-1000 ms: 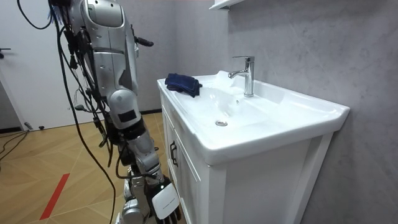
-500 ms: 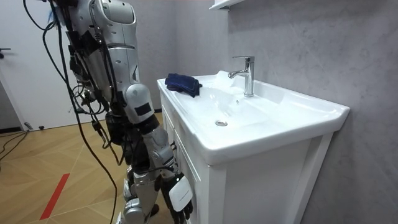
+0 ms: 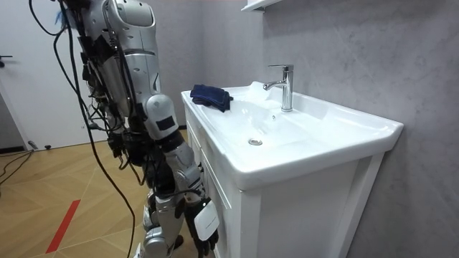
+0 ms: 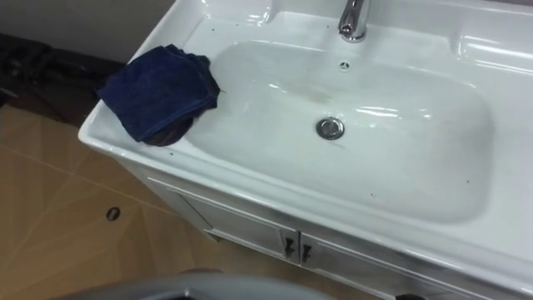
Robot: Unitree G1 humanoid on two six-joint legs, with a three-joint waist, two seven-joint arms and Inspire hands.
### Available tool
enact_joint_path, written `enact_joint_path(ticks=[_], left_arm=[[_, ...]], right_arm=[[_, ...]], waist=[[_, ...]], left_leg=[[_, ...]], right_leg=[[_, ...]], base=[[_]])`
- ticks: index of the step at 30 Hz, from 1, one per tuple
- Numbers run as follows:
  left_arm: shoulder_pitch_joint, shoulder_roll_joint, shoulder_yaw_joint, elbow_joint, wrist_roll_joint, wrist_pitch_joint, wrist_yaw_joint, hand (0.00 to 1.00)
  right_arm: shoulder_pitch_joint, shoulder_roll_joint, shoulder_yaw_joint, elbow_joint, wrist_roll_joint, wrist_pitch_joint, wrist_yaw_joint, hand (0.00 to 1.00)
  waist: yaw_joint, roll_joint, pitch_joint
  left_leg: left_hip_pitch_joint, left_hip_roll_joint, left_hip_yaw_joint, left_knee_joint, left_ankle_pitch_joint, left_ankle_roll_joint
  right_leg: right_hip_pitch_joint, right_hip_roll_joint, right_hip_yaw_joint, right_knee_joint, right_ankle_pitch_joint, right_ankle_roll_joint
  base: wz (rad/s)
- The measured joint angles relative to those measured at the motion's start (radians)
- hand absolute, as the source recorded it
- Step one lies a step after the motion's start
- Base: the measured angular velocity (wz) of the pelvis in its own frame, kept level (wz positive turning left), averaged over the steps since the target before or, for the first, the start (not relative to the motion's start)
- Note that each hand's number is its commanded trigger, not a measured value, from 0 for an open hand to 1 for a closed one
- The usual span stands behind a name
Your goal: Wipe basin
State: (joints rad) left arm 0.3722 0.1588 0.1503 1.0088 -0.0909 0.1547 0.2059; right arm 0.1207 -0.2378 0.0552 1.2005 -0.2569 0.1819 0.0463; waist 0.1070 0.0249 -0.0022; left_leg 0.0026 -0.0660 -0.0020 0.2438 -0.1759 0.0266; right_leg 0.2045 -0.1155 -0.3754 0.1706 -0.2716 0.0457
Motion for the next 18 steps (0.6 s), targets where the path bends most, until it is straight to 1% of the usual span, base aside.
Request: enact_joint_path(ticks=[1, 4, 5, 6, 9, 13, 14, 18], left_arm=[[-0.011, 0.000, -0.002, 0.000, 0.017, 0.008, -0.024, 0.00], [-0.034, 0.001, -0.022, 0.000, 0.019, 0.015, -0.067, 0.00], [-0.041, 0.000, -0.038, 0.000, 0.026, 0.018, -0.086, 0.00], [-0.050, 0.000, -0.047, 0.002, 0.051, 0.024, -0.103, 0.00], [-0.066, 0.000, -0.054, 0.002, 0.104, 0.032, -0.129, 0.00], [-0.074, 0.000, -0.056, 0.003, 0.129, 0.044, -0.154, 0.00], [-0.076, 0.000, -0.057, 0.003, 0.130, 0.046, -0.157, 0.00], [-0.080, -0.002, -0.068, 0.014, 0.148, 0.050, -0.161, 0.00]], right_arm=[[-0.002, 0.000, 0.000, 0.000, -0.019, 0.004, 0.000, 0.00], [-0.004, 0.000, 0.001, 0.000, -0.025, 0.007, 0.000, 0.00], [-0.009, 0.001, 0.002, 0.000, -0.024, 0.008, -0.001, 0.00], [-0.014, 0.004, 0.002, 0.000, -0.024, 0.008, -0.001, 0.00], [-0.021, 0.008, 0.002, 0.000, -0.025, 0.008, -0.001, 0.00], [-0.022, 0.008, 0.003, 0.001, -0.025, 0.008, -0.011, 0.00], [-0.022, 0.009, 0.004, 0.001, -0.026, 0.010, -0.017, 0.00], [-0.004, 0.015, 0.013, 0.003, -0.026, 0.016, -0.037, 0.00]], waist=[[-0.003, -0.001, 0.0009], [-0.007, -0.002, 0.0016], [-0.007, -0.005, 0.0039], [-0.008, -0.011, 0.0078], [-0.015, -0.021, 0.0121], [-0.021, -0.032, 0.0111], [-0.023, -0.035, 0.0093], [-0.026, -0.033, 0.0078]], left_leg=[[-0.002, 0.000, 0.001, 0.004, -0.003, 0.001], [-0.011, 0.000, 0.005, 0.015, -0.011, 0.003], [-0.013, 0.001, 0.012, 0.015, -0.011, 0.003], [-0.014, 0.002, 0.020, 0.015, -0.011, 0.004], [-0.013, 0.002, 0.027, 0.015, -0.017, 0.005], [-0.012, 0.002, 0.032, 0.015, -0.025, 0.005], [-0.012, 0.002, 0.033, 0.017, -0.028, 0.005], [-0.009, 0.005, 0.033, 0.022, -0.034, 0.005]], right_leg=[[-0.001, 0.000, 0.000, 0.000, -0.001, 0.001], [-0.007, 0.001, 0.006, 0.001, -0.001, 0.003], [-0.012, 0.001, 0.015, 0.001, -0.001, 0.003], [-0.014, 0.001, 0.017, 0.002, 0.000, 0.004], [-0.016, 0.002, 0.021, 0.000, 0.000, 0.005], [-0.017, 0.001, 0.032, -0.001, 0.000, 0.006], [-0.017, 0.001, 0.033, -0.001, 0.000, 0.006], [-0.015, 0.003, 0.032, 0.005, 0.001, 0.007]], base=[[0.00], [-0.03], [-0.13], [-0.12], [-0.05], [-0.06], [0.00], [0.00]])
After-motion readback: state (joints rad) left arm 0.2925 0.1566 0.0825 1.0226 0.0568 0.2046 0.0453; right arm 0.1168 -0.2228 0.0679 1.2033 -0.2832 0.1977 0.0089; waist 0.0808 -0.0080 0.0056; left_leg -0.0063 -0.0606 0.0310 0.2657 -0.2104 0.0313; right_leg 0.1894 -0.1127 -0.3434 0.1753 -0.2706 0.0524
